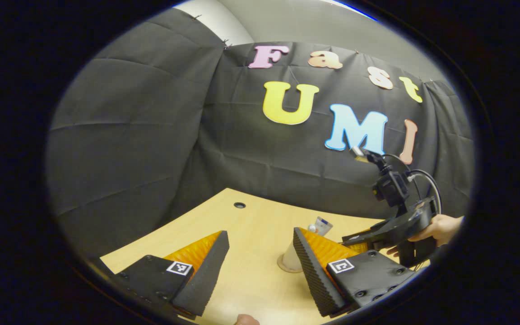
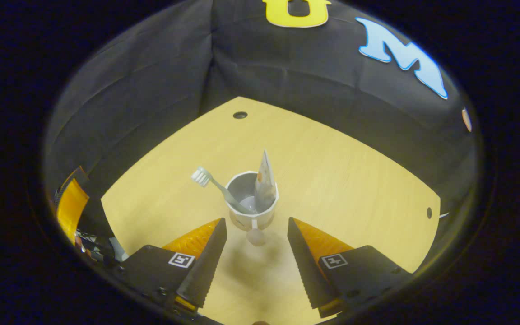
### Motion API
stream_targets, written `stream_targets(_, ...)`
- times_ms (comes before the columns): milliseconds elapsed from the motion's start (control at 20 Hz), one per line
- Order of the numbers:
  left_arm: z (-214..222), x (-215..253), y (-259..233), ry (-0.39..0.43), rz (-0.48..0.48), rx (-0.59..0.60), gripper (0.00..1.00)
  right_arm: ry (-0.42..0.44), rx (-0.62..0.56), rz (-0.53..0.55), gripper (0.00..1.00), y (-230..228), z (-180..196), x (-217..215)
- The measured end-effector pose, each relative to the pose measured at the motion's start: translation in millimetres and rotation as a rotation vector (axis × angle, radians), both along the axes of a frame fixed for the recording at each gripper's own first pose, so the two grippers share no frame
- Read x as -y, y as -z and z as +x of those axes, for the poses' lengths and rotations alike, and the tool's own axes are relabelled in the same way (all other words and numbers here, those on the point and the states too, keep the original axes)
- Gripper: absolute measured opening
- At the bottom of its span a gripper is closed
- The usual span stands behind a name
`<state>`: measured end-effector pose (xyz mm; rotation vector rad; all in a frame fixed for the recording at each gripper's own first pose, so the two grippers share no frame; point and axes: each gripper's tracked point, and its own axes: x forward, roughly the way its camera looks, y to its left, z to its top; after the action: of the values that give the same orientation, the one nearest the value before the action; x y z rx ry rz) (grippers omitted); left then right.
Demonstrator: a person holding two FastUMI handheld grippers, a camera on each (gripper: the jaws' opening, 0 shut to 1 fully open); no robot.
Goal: Put the toothbrush and toothpaste on the desktop into the cup, then pick up the cup and place it on the coaster on the desktop.
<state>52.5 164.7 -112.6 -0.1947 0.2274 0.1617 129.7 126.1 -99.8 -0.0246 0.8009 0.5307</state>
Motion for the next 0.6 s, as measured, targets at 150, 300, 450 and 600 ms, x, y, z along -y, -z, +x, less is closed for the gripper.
stream_targets(150, 11, 24, -7, 0.045, 0.016, 0.012, 0.94, 0.072, 0.056, 0.099, 0.96, -25, -9, 22)
stream_targets(300, 25, 54, -16, 0.095, 0.018, 0.026, 0.94, 0.172, 0.157, 0.15, 0.98, -50, -16, 58)
stream_targets(450, 39, 84, -25, 0.149, 0.027, 0.05, 0.94, 0.276, 0.27, 0.172, 0.97, -70, -24, 97)
stream_targets(600, 51, 113, -40, 0.202, 0.01, 0.097, 0.94, 0.378, 0.384, 0.166, 0.97, -95, -40, 147)
